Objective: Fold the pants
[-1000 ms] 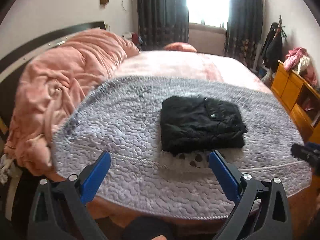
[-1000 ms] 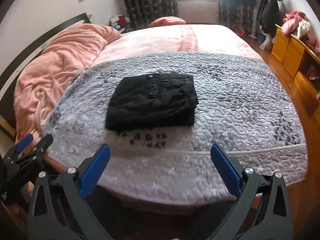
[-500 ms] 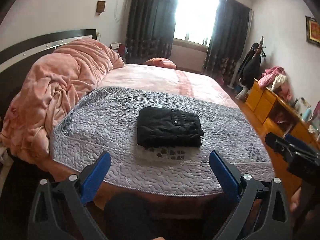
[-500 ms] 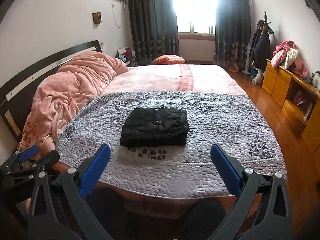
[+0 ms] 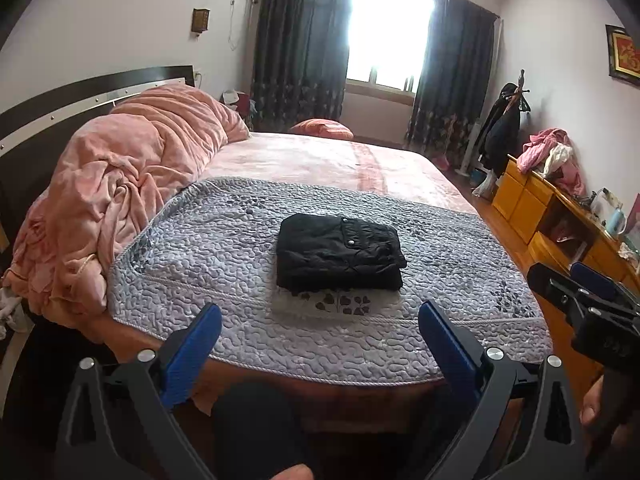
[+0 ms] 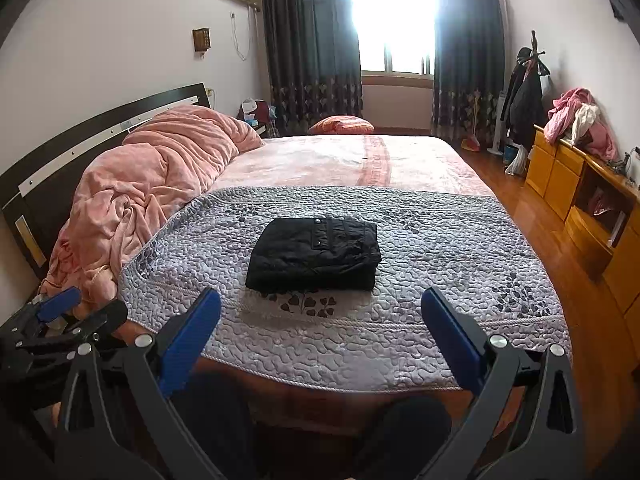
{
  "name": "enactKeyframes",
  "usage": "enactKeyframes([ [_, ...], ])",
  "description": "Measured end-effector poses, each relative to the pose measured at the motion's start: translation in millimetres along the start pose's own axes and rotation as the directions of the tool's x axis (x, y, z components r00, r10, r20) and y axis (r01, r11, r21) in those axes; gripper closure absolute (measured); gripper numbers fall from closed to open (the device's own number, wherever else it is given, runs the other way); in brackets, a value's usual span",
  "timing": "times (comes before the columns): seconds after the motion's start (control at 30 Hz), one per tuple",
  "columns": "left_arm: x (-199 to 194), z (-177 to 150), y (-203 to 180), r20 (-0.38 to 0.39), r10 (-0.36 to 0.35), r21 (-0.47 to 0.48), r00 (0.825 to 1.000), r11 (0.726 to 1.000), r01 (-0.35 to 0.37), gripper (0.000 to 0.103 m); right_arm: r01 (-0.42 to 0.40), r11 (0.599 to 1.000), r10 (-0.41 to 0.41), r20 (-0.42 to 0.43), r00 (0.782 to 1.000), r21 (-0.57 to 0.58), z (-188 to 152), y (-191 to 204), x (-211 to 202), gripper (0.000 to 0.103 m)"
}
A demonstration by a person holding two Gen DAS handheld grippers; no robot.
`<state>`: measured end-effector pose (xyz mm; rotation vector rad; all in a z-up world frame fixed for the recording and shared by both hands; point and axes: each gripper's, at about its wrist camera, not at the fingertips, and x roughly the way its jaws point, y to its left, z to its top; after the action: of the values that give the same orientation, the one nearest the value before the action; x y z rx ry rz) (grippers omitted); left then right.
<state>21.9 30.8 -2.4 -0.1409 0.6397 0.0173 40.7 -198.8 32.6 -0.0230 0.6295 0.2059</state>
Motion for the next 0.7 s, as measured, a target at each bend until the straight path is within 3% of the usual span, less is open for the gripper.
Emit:
enactKeyframes([
  [0.13,3,0,-1,-0.013,-0.021,-0.012,1.0,1.0,0.021,0.004,0.0,1.0,-0.001,-0.005,1.0,-0.001,-1,2,3,0.003],
  [0.7,13,6,-7,-0.005,0.041,0.022,0.999,0.999,-0.041,0.004,-0.001,1.0,0.001,-0.016,1.0,-0.002,1,0,15,0.003],
])
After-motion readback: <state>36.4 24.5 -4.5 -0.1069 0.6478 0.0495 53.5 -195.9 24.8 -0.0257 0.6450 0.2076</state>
